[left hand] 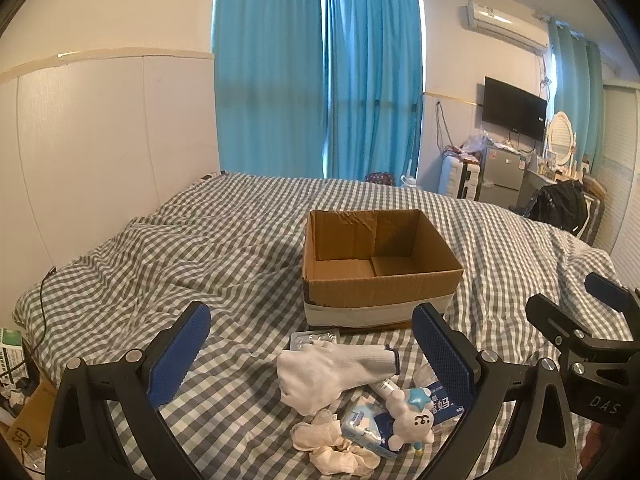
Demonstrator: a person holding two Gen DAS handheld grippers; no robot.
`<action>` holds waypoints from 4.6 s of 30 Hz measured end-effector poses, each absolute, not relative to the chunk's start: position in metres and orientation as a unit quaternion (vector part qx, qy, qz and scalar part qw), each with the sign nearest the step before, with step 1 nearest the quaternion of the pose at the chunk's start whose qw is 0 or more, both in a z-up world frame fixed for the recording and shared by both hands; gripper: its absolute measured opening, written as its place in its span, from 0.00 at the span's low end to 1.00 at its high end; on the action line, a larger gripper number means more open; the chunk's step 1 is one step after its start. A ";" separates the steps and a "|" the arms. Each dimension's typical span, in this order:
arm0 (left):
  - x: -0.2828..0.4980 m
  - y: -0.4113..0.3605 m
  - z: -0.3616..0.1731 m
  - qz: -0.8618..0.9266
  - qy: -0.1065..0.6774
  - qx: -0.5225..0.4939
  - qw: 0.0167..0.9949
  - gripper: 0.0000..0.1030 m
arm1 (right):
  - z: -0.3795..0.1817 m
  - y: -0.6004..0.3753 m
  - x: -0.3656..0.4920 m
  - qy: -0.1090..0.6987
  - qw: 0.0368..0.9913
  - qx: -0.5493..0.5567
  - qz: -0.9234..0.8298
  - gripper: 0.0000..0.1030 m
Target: Organize objects
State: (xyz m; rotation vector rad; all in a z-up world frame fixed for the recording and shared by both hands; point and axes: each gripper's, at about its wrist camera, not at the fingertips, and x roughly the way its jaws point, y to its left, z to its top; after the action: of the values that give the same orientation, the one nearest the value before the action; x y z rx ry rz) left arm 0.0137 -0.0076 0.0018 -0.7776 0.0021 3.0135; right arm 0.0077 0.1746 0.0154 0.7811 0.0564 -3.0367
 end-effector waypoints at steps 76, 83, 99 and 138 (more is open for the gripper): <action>-0.100 -0.010 0.021 0.956 0.019 -0.276 0.098 0.53 | 0.065 0.176 -0.102 0.024 0.108 0.283 -0.953 0.62; -0.161 0.000 0.016 0.953 0.021 -0.286 0.099 0.53 | 0.060 0.182 -0.175 0.012 0.117 0.290 -0.950 0.62; -0.238 0.035 -0.054 0.934 0.067 -0.337 0.100 0.53 | -0.017 0.181 -0.279 0.012 0.122 0.339 -0.933 0.61; -0.101 0.010 0.081 0.961 0.028 -0.260 0.086 1.00 | 0.132 0.187 -0.094 0.063 0.078 0.230 -0.968 1.00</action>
State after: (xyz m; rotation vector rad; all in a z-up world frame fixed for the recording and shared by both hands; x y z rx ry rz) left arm -0.1008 0.0099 0.0807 -0.7745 0.0829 2.8658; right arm -0.0943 0.1874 0.1323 0.6880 0.1874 -2.8981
